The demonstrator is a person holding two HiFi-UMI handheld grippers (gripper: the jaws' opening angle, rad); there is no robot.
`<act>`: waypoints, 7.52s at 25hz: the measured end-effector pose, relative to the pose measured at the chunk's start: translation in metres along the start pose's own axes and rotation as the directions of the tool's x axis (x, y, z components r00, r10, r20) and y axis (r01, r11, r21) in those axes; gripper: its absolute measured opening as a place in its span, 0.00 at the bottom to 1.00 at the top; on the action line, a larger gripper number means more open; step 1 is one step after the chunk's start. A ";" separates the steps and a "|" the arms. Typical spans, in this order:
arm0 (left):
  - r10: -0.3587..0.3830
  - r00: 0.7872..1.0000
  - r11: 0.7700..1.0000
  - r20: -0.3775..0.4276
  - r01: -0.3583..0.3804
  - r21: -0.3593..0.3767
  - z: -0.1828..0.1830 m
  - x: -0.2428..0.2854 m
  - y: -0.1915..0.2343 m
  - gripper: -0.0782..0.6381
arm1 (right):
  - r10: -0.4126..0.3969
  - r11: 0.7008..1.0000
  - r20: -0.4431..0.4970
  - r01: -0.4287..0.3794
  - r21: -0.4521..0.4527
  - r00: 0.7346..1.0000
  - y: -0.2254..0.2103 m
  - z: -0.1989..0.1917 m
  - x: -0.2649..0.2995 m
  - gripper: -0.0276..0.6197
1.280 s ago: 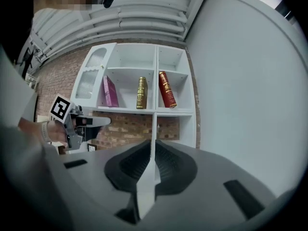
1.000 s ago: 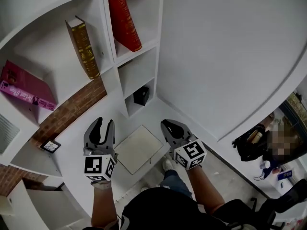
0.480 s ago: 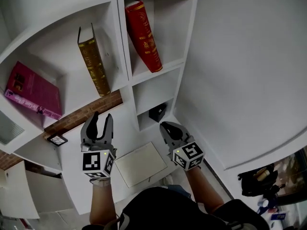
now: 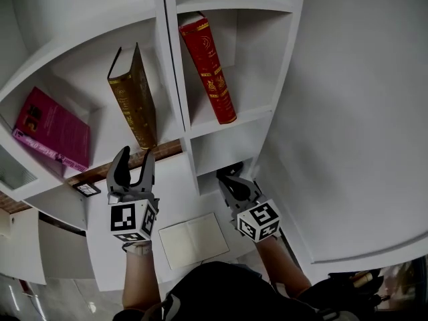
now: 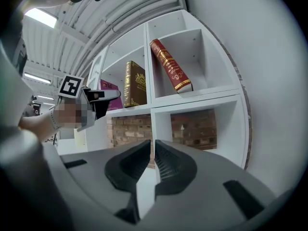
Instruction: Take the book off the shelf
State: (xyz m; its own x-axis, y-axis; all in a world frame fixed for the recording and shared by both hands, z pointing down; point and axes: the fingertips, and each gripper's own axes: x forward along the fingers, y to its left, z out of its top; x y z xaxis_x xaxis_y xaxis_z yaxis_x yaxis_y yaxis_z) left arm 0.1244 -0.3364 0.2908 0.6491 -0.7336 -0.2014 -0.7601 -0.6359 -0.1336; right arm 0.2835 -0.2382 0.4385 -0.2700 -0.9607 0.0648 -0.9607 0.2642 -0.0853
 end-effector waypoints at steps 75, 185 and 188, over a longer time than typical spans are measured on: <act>0.135 0.987 0.990 0.086 -0.131 -0.049 0.030 -0.068 0.076 0.42 | 0.247 0.969 -0.055 -0.246 0.013 0.967 0.095 -0.013 0.039 0.10; 0.827 0.523 0.537 -0.205 -0.844 0.011 -0.075 -0.652 0.172 0.42 | 0.914 0.307 -0.252 -0.948 -0.083 0.318 0.616 -0.096 0.027 0.09; 0.824 0.526 0.539 -0.213 -0.842 0.005 -0.076 -0.652 0.170 0.42 | 0.912 0.312 -0.254 -0.947 -0.080 0.322 0.614 -0.096 0.026 0.09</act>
State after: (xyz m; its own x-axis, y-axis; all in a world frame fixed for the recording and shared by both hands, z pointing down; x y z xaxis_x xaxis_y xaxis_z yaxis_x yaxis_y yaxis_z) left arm -0.4263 0.0156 0.4734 -0.2787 -0.9603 -0.0096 -0.9565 0.2767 0.0924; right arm -0.3197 -0.0931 0.4833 -0.9796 -0.0471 0.1955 -0.0498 0.9987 -0.0088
